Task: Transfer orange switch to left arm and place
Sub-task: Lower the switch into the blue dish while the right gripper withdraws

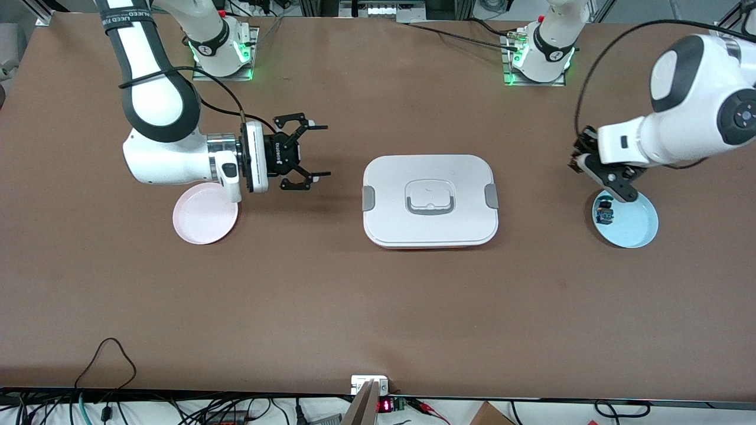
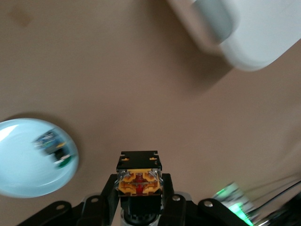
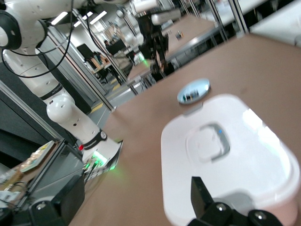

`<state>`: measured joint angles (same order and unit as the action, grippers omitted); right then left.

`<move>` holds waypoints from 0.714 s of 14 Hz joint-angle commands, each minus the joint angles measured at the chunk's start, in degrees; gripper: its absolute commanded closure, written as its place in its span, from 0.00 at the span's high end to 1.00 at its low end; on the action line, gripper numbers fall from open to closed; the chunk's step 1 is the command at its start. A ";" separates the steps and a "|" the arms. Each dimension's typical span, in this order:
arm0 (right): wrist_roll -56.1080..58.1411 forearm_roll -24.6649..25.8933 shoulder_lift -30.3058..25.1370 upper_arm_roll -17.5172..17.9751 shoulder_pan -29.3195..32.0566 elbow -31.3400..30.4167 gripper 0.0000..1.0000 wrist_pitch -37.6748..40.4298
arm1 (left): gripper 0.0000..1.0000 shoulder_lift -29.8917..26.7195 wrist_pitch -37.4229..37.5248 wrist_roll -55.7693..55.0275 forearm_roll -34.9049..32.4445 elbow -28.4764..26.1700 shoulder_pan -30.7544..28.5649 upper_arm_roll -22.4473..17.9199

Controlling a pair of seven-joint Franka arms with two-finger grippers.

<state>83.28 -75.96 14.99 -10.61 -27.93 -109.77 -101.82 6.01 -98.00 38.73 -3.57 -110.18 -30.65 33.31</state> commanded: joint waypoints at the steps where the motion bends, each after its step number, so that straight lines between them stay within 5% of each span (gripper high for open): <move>1: -12.56 6.51 -1.10 -1.33 0.16 0.60 1.00 1.27 | 0.14 4.87 -2.44 7.30 -12.29 2.16 -0.55 0.88; 6: -41.21 24.68 -1.80 -1.95 0.25 3.58 1.00 2.15 | 0.15 12.87 -7.90 20.13 -26.72 1.63 -3.71 0.79; 10: -63.63 34.89 -1.80 -4.32 0.25 5.18 1.00 4.35 | 0.11 18.58 -14.48 30.77 -29.03 1.02 -10.47 0.71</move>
<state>29.51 -45.58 13.47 -13.36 -27.82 -105.59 -99.30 21.46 -109.66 63.98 -30.99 -109.87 -37.46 33.10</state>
